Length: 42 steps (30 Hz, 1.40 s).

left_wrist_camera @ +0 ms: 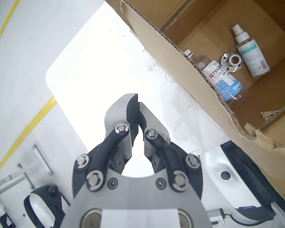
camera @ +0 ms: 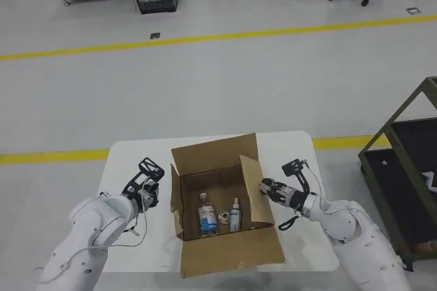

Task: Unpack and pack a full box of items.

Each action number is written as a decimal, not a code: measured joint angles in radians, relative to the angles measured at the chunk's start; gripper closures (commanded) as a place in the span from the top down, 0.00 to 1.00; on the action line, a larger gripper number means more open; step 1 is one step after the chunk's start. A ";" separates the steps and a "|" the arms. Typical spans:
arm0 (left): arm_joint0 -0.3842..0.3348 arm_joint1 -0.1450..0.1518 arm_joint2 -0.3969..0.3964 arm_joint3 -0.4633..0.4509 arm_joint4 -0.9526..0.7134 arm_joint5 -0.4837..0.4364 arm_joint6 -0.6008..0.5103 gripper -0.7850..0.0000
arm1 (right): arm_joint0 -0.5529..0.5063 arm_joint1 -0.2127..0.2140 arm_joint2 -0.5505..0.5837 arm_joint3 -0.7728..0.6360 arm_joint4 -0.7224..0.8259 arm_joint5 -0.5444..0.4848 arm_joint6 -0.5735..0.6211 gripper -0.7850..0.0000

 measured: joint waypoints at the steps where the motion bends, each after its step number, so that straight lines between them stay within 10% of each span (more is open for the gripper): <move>1: 0.000 0.000 0.001 -0.001 0.000 -0.003 0.002 0.00 | 0.010 -0.003 -0.016 0.005 -0.009 0.007 0.003 0.00; 13: -0.003 0.007 -0.004 0.012 -0.156 -0.114 -0.001 0.00 | 0.070 -0.016 -0.090 0.031 -0.065 0.071 0.027 0.00; 30: -0.099 0.009 0.088 0.038 -0.231 -0.201 0.014 0.00 | -0.117 0.025 0.225 -0.082 0.100 0.132 -0.161 0.00; 42: -0.190 -0.008 0.222 0.152 -0.255 -0.171 0.007 0.00 | -0.136 0.025 0.248 -0.054 0.180 0.162 -0.152 0.00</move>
